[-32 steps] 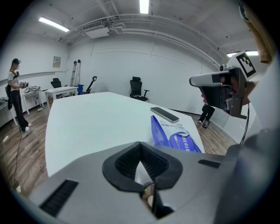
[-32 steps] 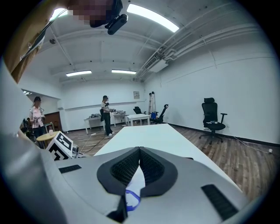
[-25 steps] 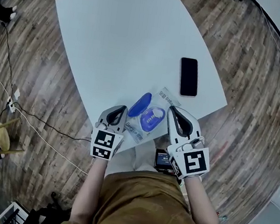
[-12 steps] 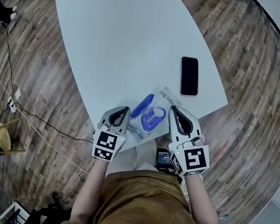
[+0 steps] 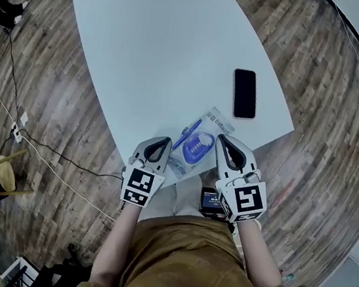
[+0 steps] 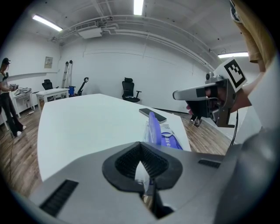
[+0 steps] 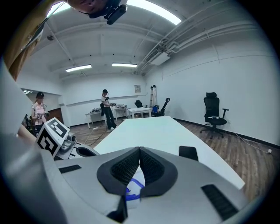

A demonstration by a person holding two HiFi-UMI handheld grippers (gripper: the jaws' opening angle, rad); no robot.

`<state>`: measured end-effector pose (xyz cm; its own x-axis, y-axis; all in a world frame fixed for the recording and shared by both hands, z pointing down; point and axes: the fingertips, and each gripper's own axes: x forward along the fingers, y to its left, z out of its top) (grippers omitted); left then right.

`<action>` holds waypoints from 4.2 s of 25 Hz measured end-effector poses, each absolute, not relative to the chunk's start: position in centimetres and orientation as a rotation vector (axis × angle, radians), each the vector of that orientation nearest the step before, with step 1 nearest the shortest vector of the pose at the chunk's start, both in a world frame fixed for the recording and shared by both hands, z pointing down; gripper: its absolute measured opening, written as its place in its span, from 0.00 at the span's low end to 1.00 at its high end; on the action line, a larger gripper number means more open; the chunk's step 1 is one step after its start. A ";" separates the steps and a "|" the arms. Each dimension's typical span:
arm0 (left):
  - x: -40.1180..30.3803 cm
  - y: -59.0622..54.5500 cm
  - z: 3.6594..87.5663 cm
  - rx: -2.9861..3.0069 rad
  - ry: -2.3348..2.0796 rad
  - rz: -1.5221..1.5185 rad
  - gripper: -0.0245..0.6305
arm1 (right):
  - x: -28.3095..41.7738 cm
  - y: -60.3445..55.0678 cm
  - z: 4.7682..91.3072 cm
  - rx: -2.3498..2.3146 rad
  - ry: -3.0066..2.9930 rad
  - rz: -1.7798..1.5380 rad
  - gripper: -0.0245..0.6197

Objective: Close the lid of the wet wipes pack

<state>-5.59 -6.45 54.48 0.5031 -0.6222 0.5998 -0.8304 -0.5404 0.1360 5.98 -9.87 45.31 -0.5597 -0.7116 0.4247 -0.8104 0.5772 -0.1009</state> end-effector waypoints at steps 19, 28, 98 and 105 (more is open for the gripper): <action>-3.4 -5.5 53.4 2.387 -1.141 0.670 0.05 | 4.3 -8.1 48.2 1.108 -2.464 0.427 0.05; -3.2 -5.4 53.3 2.388 -1.134 0.670 0.05 | 3.2 -7.4 49.4 1.011 -2.463 0.415 0.05; -2.9 -4.5 56.1 2.335 -1.038 0.672 0.05 | 3.9 -4.2 55.0 0.867 -2.377 0.431 0.05; -2.8 -4.4 56.0 2.339 -1.034 0.669 0.05 | 4.0 -4.0 55.5 0.857 -2.354 0.429 0.05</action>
